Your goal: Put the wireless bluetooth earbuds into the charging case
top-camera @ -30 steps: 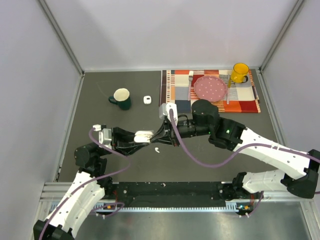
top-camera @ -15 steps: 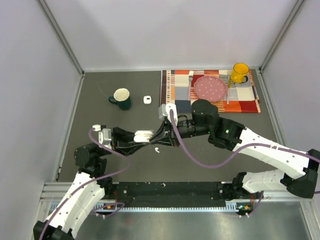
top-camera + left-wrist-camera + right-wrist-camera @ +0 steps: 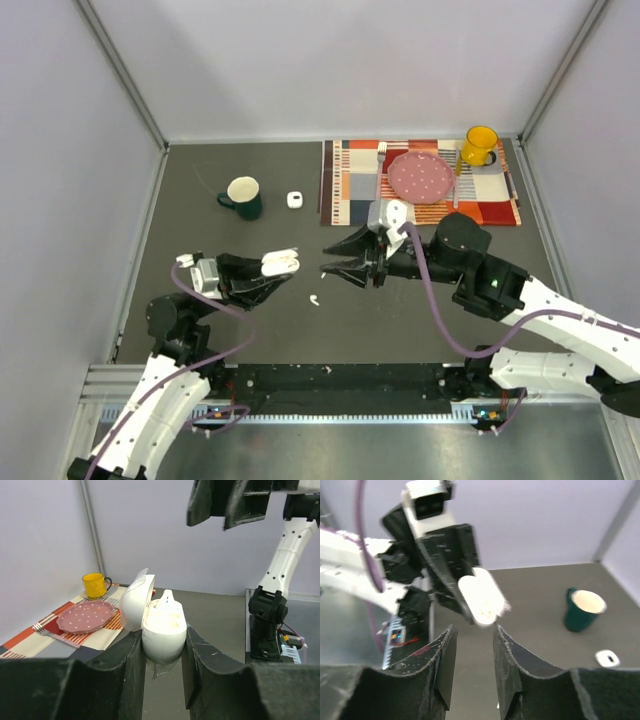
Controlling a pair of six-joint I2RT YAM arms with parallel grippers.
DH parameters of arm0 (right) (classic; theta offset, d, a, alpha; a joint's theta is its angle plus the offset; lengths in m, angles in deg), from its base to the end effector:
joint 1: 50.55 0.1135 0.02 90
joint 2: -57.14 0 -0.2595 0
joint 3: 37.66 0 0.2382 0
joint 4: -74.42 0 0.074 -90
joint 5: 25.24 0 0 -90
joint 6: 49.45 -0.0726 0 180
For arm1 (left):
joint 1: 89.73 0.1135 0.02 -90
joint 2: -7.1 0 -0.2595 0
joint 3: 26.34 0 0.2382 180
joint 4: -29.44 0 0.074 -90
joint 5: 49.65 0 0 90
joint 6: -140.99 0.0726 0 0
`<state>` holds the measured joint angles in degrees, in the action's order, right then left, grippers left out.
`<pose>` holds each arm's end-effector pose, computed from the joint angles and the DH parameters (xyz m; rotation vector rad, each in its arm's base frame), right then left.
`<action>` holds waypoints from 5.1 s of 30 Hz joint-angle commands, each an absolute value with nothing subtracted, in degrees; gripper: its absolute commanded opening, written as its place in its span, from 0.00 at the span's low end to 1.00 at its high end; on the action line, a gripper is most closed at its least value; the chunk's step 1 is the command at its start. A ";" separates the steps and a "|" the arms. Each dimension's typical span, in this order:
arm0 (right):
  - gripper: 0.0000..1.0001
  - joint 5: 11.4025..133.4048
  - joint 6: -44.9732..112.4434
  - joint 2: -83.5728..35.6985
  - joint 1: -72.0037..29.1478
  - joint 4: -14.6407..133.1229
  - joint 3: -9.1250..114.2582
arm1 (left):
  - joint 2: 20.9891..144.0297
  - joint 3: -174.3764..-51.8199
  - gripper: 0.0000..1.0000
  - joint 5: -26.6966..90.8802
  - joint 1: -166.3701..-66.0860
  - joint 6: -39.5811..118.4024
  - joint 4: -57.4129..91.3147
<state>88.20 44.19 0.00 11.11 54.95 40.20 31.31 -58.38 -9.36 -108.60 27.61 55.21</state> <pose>0.0897 0.2272 0.4188 -1.1672 1.1828 1.1007 0.0957 -0.0912 0.3193 0.7949 0.9968 -1.0653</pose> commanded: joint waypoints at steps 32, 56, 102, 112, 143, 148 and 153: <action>0.58 97.99 -5.50 -52.79 -8.03 66.35 55.49 | 13.78 -73.53 0.00 5.29 -108.80 41.32 25.67; 0.42 89.46 -0.85 -78.03 3.94 55.53 79.76 | 12.99 -74.77 0.00 4.93 -108.80 40.88 22.49; 0.28 74.61 9.79 -78.12 9.83 41.20 78.80 | 12.11 -72.22 0.00 7.22 -108.80 39.21 23.20; 0.27 75.31 9.79 -80.32 10.53 41.12 81.79 | 11.85 -72.57 0.00 8.01 -108.80 39.30 22.49; 0.08 70.92 0.83 -47.21 -0.54 57.10 48.32 | 11.41 -73.45 0.00 9.50 -108.80 40.88 20.82; 0.08 68.11 -2.16 -32.44 -4.92 58.69 32.76 | 11.67 -72.57 0.00 9.59 -108.80 40.71 21.96; 0.09 64.94 -6.64 -21.89 -9.33 57.38 18.87 | 12.46 -71.60 0.00 8.72 -108.80 39.65 23.54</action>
<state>68.60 -2.43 -26.80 -6.31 57.38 25.40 11.38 -72.30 8.76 -108.65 40.44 20.10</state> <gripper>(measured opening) 0.134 0.346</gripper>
